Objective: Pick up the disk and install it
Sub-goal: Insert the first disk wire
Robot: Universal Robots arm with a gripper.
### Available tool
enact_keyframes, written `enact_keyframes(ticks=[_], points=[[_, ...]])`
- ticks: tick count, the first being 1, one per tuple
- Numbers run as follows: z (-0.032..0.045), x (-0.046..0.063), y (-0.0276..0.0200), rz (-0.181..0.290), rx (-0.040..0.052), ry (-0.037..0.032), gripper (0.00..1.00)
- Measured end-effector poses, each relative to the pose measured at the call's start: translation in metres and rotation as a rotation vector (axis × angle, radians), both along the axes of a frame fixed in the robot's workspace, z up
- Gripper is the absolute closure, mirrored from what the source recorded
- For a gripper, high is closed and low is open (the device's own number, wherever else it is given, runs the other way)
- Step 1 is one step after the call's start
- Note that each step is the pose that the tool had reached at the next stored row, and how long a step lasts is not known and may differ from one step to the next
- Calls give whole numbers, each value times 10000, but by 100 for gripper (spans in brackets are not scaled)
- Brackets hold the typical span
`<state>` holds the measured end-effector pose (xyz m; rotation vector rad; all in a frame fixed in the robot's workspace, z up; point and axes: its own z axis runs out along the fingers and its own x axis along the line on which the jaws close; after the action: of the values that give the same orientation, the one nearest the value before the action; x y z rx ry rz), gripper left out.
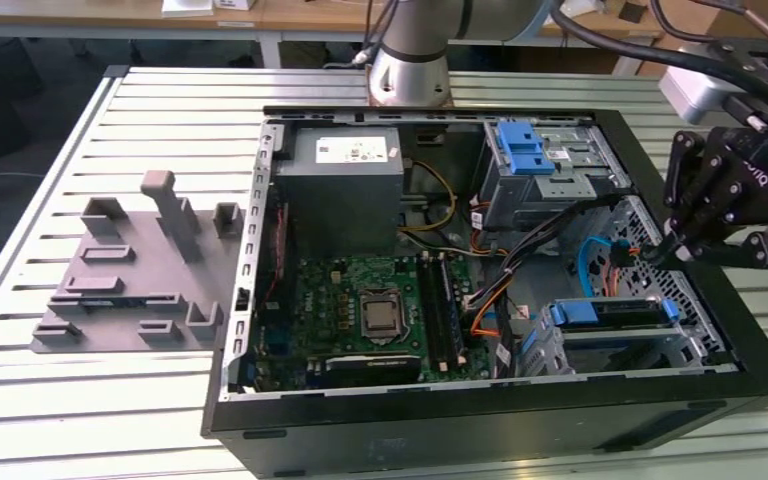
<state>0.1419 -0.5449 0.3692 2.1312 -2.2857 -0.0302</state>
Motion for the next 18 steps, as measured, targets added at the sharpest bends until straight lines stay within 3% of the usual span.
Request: enact_keyframes(ticks=[1,8,18], points=[[-5,4,10,-25,-2,2,83],[-9,11,70,-66,-9,5,83],[13,11,108,-80,-7,5,83]])
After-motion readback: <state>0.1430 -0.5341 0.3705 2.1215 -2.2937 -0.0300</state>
